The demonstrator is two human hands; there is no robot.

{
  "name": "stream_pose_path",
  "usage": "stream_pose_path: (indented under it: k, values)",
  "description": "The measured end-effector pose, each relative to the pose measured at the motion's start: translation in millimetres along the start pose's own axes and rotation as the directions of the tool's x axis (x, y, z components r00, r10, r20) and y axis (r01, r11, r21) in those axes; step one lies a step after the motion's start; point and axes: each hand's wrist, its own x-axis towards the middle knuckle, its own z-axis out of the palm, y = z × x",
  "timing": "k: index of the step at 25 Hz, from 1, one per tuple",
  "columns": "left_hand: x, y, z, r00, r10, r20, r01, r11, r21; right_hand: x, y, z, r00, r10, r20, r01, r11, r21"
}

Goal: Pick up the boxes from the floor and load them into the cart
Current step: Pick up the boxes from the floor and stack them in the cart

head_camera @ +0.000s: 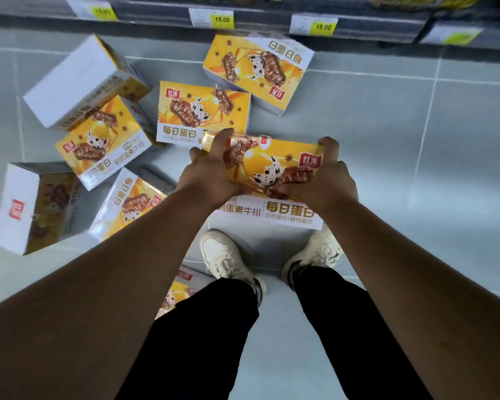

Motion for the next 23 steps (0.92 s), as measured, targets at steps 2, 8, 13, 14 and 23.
stream_pose_path:
  k: [2, 8, 13, 14, 23]
  values:
    - [-31.4, 21.9, -35.5, 0.999, 0.013, -0.030, -0.013, 1.000, 0.013, -33.1, -21.1, -34.5, 0.999, -0.024, -0.036, 0.025, 1.000, 0.014]
    - [-138.4, 77.7, -146.1, 0.980, 0.093, -0.177, -0.093, 0.996, 0.008, -136.3, -90.0, -142.9, 0.983, -0.127, -0.133, 0.135, 0.989, 0.053]
    - [-228.3, 119.9, -238.0, 0.932, 0.162, -0.326, -0.167, 0.986, 0.011, -221.4, -154.2, -237.5, 0.954, -0.200, -0.223, 0.212, 0.977, 0.032]
    - [-244.5, 127.2, -254.8, 0.924, 0.168, -0.343, -0.177, 0.984, 0.004, -237.9, -165.1, -253.3, 0.947, -0.217, -0.238, 0.232, 0.972, 0.038]
    - [-366.2, 185.3, -370.5, 0.809, 0.277, -0.518, -0.306, 0.952, 0.032, -364.2, -237.0, -357.3, 0.854, -0.320, -0.410, 0.341, 0.940, -0.023]
